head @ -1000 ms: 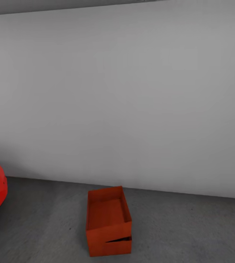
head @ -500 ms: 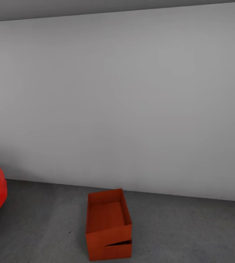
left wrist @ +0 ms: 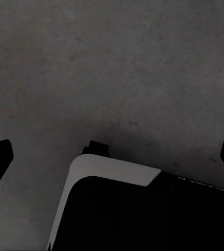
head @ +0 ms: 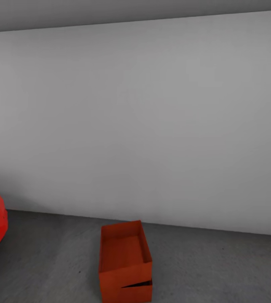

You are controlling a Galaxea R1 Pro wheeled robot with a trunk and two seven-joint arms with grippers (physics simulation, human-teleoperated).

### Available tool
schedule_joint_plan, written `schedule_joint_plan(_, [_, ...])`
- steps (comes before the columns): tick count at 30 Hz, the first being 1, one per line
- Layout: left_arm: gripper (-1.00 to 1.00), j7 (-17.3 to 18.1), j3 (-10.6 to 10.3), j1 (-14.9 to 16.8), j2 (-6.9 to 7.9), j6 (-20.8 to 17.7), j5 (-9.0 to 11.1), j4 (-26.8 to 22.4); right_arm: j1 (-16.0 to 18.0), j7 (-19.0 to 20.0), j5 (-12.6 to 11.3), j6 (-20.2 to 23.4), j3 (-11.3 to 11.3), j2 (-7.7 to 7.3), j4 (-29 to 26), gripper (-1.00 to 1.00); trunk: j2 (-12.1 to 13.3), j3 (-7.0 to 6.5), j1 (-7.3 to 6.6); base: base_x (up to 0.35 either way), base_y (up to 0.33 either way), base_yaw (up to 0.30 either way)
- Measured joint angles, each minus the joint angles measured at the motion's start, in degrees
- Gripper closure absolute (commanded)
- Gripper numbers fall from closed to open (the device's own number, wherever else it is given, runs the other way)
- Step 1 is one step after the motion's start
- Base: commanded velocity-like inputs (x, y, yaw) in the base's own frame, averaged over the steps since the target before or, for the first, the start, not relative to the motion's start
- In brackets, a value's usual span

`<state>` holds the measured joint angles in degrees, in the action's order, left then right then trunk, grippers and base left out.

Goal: Move the two storage containers from the living room to the garage. In the garage, place one container on the floor and stack the other container on top of it (either order is fine).

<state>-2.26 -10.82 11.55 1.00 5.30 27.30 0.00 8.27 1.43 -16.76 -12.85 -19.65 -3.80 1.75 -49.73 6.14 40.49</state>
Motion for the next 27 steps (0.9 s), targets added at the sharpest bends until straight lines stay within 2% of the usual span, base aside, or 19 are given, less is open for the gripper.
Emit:
schedule_joint_plan(5, [-1.00, 2.0, 0.0, -0.5, 0.28, 0.4, -0.1, 0.0, 0.0, 0.0, 0.0, 0.0, 0.0, 0.08, 0.0, -1.00, 0.0, -0.46, 0.00, 0.000, 0.000, 0.000])
schedule_joint_plan(9, [-1.00, 2.1, 0.0, -0.6, 0.31, 0.6, -0.1, 0.0, -0.1, 0.0, 0.0, 0.1, 0.0, 0.09, 0.0, -1.00, 0.0, -0.83, 0.00, 0.000, 0.000, 0.000])
schedule_joint_plan(16, [-1.00, 2.2, 0.0, -0.6, 0.32, 0.7, 0.0, 0.0, -2.4, 0.1, -0.2, -0.5, 0.0, 0.10, 0.0, -1.00, 0.0, -1.45, 0.00, 0.000, 0.000, 0.000])
schedule_joint_plan(27, [-1.00, 2.2, 0.0, -0.6, 0.26, 0.8, -0.5, -0.6, -2.6, 0.1, 0.3, -0.3, -0.2, -0.26, 0.0, -1.00, 0.0, -1.62, 0.00, 0.000, 0.000, 0.000])
